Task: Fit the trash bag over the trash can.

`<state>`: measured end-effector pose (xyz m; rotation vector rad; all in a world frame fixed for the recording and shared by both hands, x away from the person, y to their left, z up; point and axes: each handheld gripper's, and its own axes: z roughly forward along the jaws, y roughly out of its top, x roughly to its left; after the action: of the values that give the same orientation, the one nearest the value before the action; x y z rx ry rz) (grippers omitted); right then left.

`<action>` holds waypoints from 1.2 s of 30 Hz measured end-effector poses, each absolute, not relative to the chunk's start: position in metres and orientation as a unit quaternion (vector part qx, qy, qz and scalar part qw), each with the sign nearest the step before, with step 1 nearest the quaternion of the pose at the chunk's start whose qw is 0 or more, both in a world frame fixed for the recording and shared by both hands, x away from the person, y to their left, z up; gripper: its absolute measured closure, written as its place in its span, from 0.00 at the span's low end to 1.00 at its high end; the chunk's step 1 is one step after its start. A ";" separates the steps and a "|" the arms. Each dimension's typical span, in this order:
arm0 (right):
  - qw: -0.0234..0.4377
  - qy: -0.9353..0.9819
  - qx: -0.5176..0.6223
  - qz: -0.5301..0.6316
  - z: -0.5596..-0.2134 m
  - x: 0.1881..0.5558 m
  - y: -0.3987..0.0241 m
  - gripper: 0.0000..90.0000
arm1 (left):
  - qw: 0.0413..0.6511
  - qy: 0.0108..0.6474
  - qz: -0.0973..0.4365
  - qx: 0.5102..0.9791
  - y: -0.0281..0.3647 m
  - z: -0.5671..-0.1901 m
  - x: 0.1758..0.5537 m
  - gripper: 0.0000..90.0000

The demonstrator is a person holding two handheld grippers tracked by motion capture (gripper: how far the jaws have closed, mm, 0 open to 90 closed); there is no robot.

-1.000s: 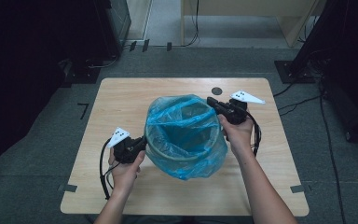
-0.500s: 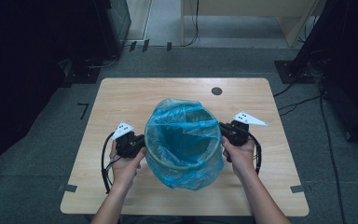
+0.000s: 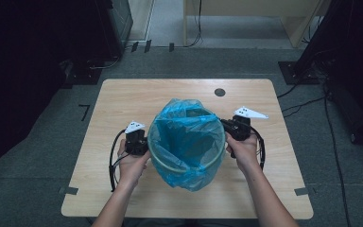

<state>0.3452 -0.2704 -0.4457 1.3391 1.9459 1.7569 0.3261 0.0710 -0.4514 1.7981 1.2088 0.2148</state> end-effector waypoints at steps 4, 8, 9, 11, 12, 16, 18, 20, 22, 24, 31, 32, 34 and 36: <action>0.088 0.658 0.473 0.579 -0.457 0.349 -0.265 1.00 | 0.452 0.499 0.088 0.734 0.069 -0.456 0.332 0.98; 0.101 0.684 0.479 0.541 -0.466 0.348 -0.254 1.00 | 0.423 0.508 0.086 0.746 0.066 -0.471 0.333 0.97; 0.104 0.691 0.485 0.526 -0.471 0.347 -0.252 1.00 | 0.416 0.509 0.086 0.748 0.065 -0.476 0.332 0.97; 0.114 0.698 0.497 0.502 -0.483 0.345 -0.252 1.00 | 0.393 0.511 0.090 0.759 0.066 -0.491 0.330 0.95; 0.118 0.701 0.507 0.487 -0.491 0.343 -0.253 1.00 | 0.383 0.514 0.093 0.762 0.068 -0.498 0.328 0.94; 0.127 0.686 0.548 0.462 -0.517 0.333 -0.272 1.00 | 0.371 0.530 0.136 0.751 0.084 -0.511 0.317 0.97; 0.127 0.674 0.572 0.450 -0.524 0.327 -0.287 1.00 | 0.356 0.529 0.167 0.752 0.090 -0.510 0.313 0.96; 0.131 0.669 0.569 0.460 -0.523 0.319 -0.298 1.00 | 0.362 0.527 0.176 0.749 0.097 -0.512 0.310 0.94; 0.129 0.685 0.550 0.460 -0.522 0.313 -0.300 1.00 | 0.357 0.518 0.196 0.752 0.097 -0.513 0.307 0.94; 0.154 0.710 0.531 0.435 -0.521 0.305 -0.296 1.00 | 0.347 0.505 0.223 0.758 0.092 -0.514 0.303 0.94; 0.132 0.721 0.513 0.447 -0.522 0.290 -0.306 0.77 | 0.359 0.457 0.204 0.788 0.097 -0.514 0.293 0.75; 0.123 0.723 0.509 0.450 -0.520 0.288 -0.307 0.69 | 0.375 0.461 0.193 0.781 0.102 -0.514 0.292 0.68; 0.116 0.721 0.503 0.463 -0.514 0.285 -0.311 0.62 | 0.404 0.475 0.171 0.763 0.116 -0.510 0.292 0.60; 0.124 0.709 0.498 0.483 -0.503 0.282 -0.315 0.58 | 0.423 0.477 0.175 0.750 0.125 -0.504 0.291 0.54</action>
<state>0.2818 -0.3151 -0.5028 1.4517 2.0672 1.4085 0.2910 0.1247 -0.5038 1.8769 1.1946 0.4386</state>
